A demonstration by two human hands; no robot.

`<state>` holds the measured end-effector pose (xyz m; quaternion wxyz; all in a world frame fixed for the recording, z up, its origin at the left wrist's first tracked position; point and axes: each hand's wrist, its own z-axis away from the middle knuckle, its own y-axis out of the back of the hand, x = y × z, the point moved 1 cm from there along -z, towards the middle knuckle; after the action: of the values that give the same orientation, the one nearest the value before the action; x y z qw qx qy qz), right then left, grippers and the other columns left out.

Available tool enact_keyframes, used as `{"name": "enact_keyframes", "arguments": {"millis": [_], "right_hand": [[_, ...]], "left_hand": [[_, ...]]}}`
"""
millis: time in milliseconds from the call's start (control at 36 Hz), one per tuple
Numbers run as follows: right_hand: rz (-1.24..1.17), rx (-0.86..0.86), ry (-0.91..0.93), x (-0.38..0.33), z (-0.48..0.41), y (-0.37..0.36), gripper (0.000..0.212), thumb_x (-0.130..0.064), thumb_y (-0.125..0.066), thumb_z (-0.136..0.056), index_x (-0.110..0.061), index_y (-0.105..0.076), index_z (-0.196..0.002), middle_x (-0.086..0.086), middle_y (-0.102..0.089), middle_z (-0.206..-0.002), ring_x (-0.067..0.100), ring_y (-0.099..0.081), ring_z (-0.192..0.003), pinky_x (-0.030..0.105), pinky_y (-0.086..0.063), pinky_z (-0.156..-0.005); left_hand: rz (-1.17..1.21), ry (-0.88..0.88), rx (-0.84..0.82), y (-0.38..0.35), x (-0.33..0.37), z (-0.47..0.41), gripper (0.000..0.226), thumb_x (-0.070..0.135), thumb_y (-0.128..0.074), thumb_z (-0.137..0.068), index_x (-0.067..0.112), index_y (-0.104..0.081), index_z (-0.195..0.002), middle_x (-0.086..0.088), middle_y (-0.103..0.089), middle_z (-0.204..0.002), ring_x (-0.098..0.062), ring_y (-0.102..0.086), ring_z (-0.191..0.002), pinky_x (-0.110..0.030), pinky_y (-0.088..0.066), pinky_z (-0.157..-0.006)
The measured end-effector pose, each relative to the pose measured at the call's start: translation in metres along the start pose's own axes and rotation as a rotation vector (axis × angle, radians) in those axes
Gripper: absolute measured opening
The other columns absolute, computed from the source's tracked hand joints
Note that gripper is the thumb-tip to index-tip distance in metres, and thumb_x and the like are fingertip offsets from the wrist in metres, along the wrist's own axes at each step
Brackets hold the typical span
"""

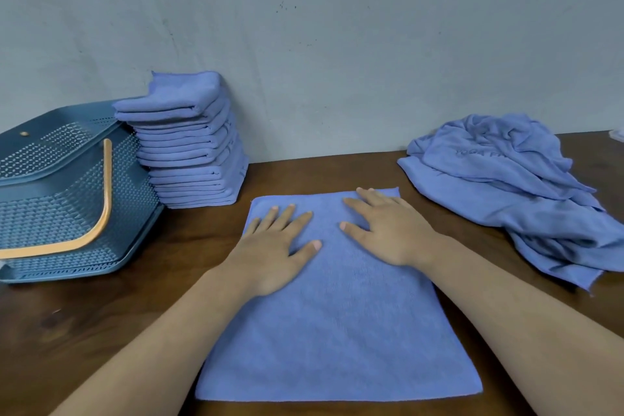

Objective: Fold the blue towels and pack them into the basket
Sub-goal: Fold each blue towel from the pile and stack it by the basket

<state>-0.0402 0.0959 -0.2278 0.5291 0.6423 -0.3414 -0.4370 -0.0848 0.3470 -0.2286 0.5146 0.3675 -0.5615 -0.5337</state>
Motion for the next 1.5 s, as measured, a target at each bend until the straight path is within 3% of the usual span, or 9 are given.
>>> {"name": "enact_keyframes", "arguments": {"millis": [250,361,528,694,861,944,1111,1361,1500], "right_hand": [[-0.083,-0.151,0.001,0.009,0.000,0.005,0.085,-0.087,-0.028,-0.093,-0.047,-0.009,-0.166,-0.016,0.009,-0.175,0.004,0.012,-0.160,0.035,0.006,-0.129],[-0.144,-0.096,-0.005,0.009,-0.001,0.006,0.075,-0.082,-0.030,-0.097,-0.050,-0.022,-0.164,-0.016,-0.002,-0.176,0.002,0.004,-0.161,0.033,0.003,-0.128],[-0.077,0.002,0.007,-0.006,0.020,0.019,0.057,-0.064,-0.034,-0.106,-0.039,-0.046,-0.156,-0.011,-0.029,-0.171,0.005,-0.014,-0.160,0.040,-0.004,-0.131],[-0.052,-0.155,0.040,-0.046,0.089,0.017,0.067,-0.066,-0.030,-0.107,-0.038,-0.021,-0.167,-0.017,-0.004,-0.175,0.003,0.000,-0.161,0.028,-0.002,-0.130],[-0.002,-0.134,0.016,-0.038,0.117,0.001,0.071,-0.078,-0.018,-0.103,-0.051,0.005,-0.165,-0.021,0.021,-0.172,-0.002,0.023,-0.156,0.028,0.011,-0.128],[0.027,-0.125,0.020,-0.040,0.117,-0.002,0.073,-0.079,-0.017,-0.102,-0.050,0.007,-0.165,-0.019,0.021,-0.173,0.001,0.023,-0.157,0.032,0.009,-0.130],[0.016,-0.094,0.015,-0.040,0.118,-0.004,0.075,-0.080,-0.018,-0.102,-0.048,0.002,-0.166,-0.016,0.016,-0.175,0.001,0.019,-0.158,0.035,0.005,-0.131],[0.040,-0.094,0.019,-0.039,0.118,-0.003,0.078,-0.084,-0.013,-0.099,-0.047,0.003,-0.166,-0.014,0.015,-0.175,0.004,0.015,-0.160,0.036,0.004,-0.132],[0.157,-0.087,0.020,-0.050,0.124,0.006,0.076,-0.078,-0.010,-0.103,-0.039,-0.005,-0.169,-0.007,0.005,-0.177,0.012,0.005,-0.163,0.042,0.001,-0.132]], "left_hand": [[0.021,0.185,0.062,0.011,-0.031,-0.010,0.084,0.082,-0.021,-0.097,0.038,-0.010,-0.168,0.008,0.001,-0.178,-0.009,0.007,-0.163,-0.053,-0.001,-0.131],[0.058,0.184,0.133,0.008,-0.031,-0.011,0.079,0.079,-0.027,-0.098,0.038,-0.019,-0.166,0.010,-0.006,-0.177,-0.007,0.003,-0.162,-0.054,-0.004,-0.130],[0.058,0.188,0.083,0.008,-0.033,-0.012,0.085,0.082,-0.021,-0.096,0.038,-0.009,-0.168,0.007,0.005,-0.178,-0.009,0.012,-0.162,-0.055,0.001,-0.130],[0.065,0.191,0.042,0.011,-0.032,-0.011,0.095,0.090,-0.015,-0.090,0.039,-0.002,-0.169,0.006,0.011,-0.177,-0.012,0.015,-0.162,-0.055,0.004,-0.129],[0.016,0.187,0.052,0.013,-0.033,-0.010,0.086,0.082,-0.015,-0.097,0.037,-0.003,-0.169,0.002,0.008,-0.178,-0.018,0.013,-0.163,-0.059,0.002,-0.129],[-0.118,0.121,0.157,0.018,-0.015,0.004,0.070,0.062,-0.022,-0.108,0.027,-0.013,-0.169,-0.001,-0.003,-0.178,-0.021,0.004,-0.164,-0.060,-0.008,-0.129],[0.044,-0.165,-0.014,0.001,0.062,0.075,0.064,0.054,-0.025,-0.112,0.030,-0.012,-0.170,0.010,-0.003,-0.178,-0.013,0.004,-0.163,-0.047,-0.003,-0.132],[-0.007,-0.073,-0.023,-0.010,0.000,0.124,0.073,0.075,-0.014,-0.104,0.044,0.009,-0.166,0.018,0.021,-0.173,-0.003,0.024,-0.158,-0.041,0.009,-0.131],[-0.070,-0.031,0.063,-0.006,0.006,0.130,0.071,0.063,-0.014,-0.107,0.032,-0.005,-0.170,0.006,0.005,-0.178,-0.011,0.012,-0.162,-0.044,0.005,-0.132]]}}
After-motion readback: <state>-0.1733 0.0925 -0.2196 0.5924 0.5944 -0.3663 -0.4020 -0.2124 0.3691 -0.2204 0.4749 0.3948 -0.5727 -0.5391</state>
